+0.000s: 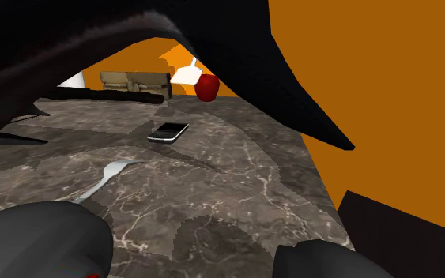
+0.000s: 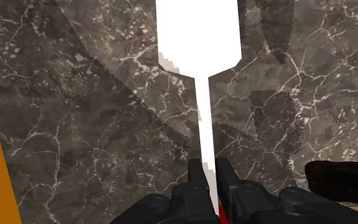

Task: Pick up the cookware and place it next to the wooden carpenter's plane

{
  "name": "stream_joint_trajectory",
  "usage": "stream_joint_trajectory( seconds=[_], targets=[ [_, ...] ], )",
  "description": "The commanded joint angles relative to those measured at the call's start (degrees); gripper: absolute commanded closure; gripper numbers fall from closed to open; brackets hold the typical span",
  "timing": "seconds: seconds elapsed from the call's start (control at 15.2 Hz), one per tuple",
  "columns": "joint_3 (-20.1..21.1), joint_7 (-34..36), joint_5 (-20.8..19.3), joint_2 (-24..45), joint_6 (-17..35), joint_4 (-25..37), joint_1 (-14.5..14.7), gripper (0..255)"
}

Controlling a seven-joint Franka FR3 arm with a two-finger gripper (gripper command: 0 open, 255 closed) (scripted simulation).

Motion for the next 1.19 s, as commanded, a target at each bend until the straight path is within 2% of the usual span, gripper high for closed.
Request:
stream_joint_trajectory(
  seconds=[0.0, 0.13, 0.26, 0.33, 0.4, 0.66, 1.12],
  targets=[
    [0.0, 0.3, -1.0, 5.0, -2.1, 7.1, 0.7, 255],
    [-0.2, 0.3, -2.0, 11.2, -5.2, 16.3, 1.6, 255],
    [-0.6, -0.1, -3.0, 18.7, -9.6, 28.1, 2.8, 255],
    [-0.9, -0.4, -3.6, 23.5, -12.7, 36.1, 3.8, 255],
    [-1.4, -1.1, -4.3, 30.4, -17.6, 48.0, 5.2, 255],
    [-1.2, -0.5, -3.9, 26.8, -11.8, 38.5, 4.2, 255],
    [-1.1, 0.1, -3.7, 24.3, -4.6, 28.7, 3.2, 255]
  ],
)
